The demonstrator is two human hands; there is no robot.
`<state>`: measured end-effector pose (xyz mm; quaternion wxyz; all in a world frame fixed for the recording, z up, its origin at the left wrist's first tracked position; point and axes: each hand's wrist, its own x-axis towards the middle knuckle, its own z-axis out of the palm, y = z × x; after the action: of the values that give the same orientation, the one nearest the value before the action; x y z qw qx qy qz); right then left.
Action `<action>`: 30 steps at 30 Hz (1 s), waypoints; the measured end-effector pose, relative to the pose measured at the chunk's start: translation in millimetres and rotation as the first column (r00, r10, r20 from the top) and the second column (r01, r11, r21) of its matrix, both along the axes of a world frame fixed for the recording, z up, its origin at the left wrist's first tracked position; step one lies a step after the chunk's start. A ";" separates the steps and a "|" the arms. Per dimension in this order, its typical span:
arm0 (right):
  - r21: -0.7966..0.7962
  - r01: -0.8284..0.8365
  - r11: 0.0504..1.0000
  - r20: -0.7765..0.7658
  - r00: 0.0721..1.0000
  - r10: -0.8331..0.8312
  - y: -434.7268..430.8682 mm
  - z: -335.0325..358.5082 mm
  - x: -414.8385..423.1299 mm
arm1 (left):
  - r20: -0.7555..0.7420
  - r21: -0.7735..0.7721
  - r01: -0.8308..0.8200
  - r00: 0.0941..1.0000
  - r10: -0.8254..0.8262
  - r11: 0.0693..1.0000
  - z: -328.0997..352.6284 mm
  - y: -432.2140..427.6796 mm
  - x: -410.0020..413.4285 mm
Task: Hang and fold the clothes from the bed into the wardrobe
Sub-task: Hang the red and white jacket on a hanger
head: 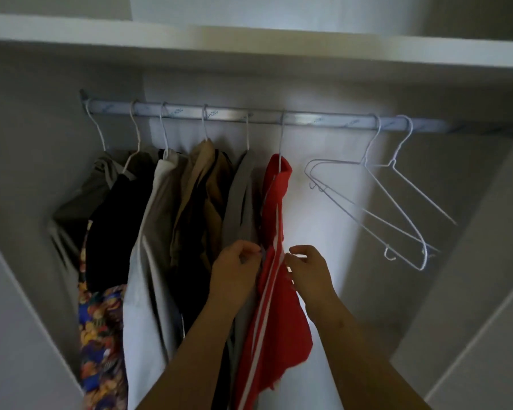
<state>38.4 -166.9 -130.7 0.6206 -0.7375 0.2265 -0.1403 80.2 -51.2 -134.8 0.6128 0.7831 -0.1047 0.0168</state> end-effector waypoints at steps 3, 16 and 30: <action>0.009 -0.014 1.000 -0.038 0.999 0.015 12.7 -22.5 -46.2 | -0.087 0.021 -0.002 0.996 0.003 1.000 -18.2 11.6 -48.8; 0.204 0.090 0.975 -0.279 0.960 -0.030 83.1 -93.3 -243.4 | -0.393 0.090 0.190 0.909 -0.141 0.978 -84.8 73.2 -221.8; 0.304 0.486 0.820 -0.356 0.856 -0.375 239.4 -136.2 -404.2 | -0.486 0.186 0.528 0.782 -0.390 0.829 -134.4 212.7 -338.8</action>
<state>-365.8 72.5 -266.9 0.6654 -0.5427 0.4971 -0.1253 -258.6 161.5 -269.2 0.4740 0.8034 -0.1589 -0.3236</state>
